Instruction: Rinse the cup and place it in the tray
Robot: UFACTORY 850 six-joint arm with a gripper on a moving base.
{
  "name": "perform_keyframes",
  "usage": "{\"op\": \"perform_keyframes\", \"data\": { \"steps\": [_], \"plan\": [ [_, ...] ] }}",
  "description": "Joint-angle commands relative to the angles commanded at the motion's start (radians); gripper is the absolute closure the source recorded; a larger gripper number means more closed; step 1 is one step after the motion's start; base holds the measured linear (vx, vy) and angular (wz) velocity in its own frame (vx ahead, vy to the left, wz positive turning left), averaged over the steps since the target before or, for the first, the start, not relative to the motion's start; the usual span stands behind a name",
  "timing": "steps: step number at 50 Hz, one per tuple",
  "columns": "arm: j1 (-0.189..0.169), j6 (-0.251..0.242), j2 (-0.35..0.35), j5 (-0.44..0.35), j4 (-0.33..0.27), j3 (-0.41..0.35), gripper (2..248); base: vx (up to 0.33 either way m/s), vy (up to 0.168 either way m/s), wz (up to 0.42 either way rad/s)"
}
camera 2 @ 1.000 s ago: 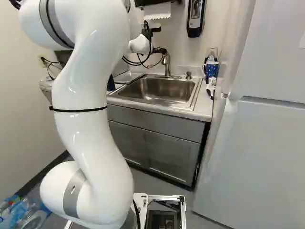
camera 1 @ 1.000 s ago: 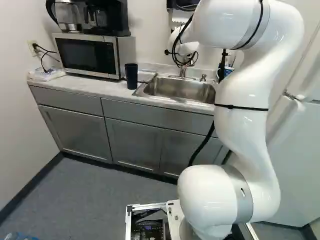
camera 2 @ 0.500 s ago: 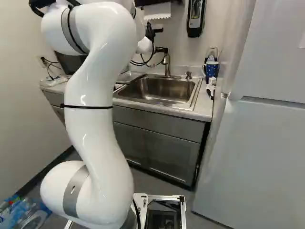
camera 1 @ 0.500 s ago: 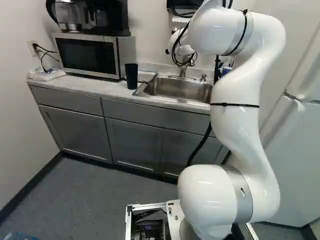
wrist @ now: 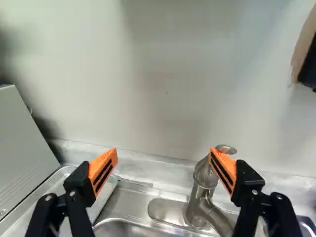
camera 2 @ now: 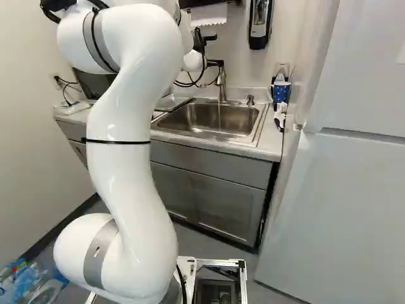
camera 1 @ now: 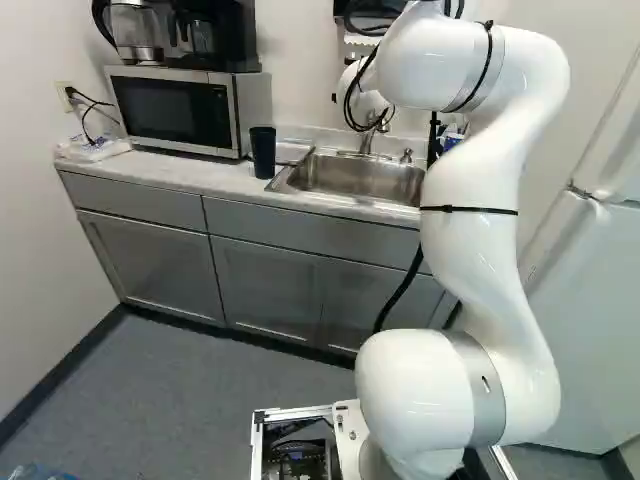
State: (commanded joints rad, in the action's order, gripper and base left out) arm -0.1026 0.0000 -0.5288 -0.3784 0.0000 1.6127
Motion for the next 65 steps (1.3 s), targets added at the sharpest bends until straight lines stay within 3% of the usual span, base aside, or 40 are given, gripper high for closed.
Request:
{"op": "perform_keyframes", "data": {
  "steps": [25,65],
  "plan": [
    [-0.001,0.0,0.013,-0.014,0.0,-0.017,3,0.0,0.0,0.0],
    [-0.027,0.0,0.215,-0.014,0.0,-0.258,3,0.0,0.0,0.0]
  ]
}}
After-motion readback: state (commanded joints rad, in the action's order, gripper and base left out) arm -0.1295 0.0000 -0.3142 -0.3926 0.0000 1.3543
